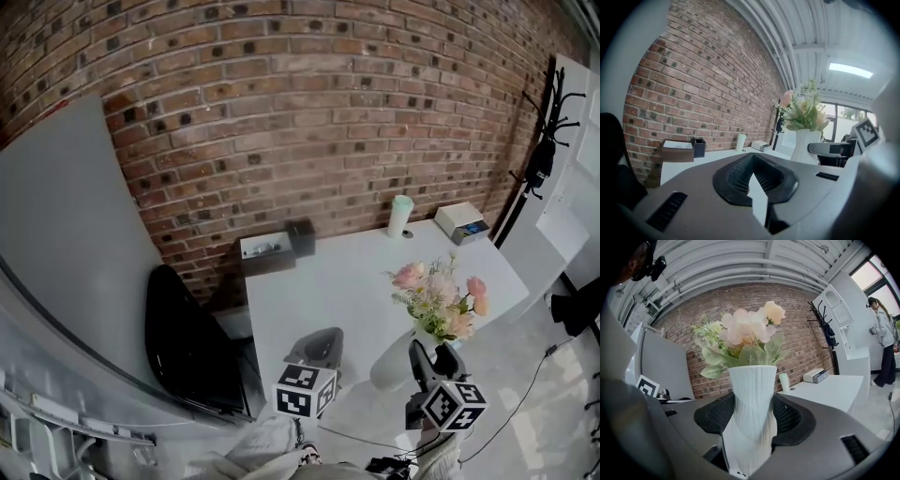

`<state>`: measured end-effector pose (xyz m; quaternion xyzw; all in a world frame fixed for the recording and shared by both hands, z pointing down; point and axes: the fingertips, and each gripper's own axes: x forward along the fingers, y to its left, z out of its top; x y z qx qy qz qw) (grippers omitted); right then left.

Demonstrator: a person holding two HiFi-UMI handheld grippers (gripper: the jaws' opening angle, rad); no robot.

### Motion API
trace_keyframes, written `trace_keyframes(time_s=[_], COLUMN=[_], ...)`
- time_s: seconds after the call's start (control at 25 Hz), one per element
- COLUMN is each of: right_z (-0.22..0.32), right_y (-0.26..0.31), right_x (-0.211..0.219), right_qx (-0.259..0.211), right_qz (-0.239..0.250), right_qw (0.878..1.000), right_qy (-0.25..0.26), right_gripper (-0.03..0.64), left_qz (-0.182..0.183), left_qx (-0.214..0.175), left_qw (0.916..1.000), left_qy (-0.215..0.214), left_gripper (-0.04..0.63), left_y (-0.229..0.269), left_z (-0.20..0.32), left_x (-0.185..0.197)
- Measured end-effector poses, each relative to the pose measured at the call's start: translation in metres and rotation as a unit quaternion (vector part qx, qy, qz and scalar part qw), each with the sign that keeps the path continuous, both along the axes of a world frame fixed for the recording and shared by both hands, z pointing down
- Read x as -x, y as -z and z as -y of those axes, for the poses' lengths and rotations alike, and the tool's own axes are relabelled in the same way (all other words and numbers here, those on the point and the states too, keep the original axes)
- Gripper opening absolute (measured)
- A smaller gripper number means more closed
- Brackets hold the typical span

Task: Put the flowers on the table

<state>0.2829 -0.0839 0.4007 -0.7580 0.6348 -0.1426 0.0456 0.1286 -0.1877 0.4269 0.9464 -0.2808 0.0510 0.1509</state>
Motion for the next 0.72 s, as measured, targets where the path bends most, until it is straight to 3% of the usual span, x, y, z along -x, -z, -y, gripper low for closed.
trace_keyframes(time_s=[0.32, 0.72], right_z=[0.009, 0.046], right_y=[-0.010, -0.018], right_x=[0.002, 0.015], right_qx=[0.019, 0.023], right_qz=[0.001, 0.003], right_qw=[1.000, 0.999], right_qy=[0.001, 0.045], right_gripper=[0.262, 0.262], left_qz=[0.002, 0.008], left_qx=[0.032, 0.042], left_qw=[0.9995, 0.9983], left_qy=[0.005, 0.038], left_gripper=[0.006, 0.006], left_y=[-0.024, -0.035], left_z=[0.011, 0.033], left_x=[0.001, 0.015])
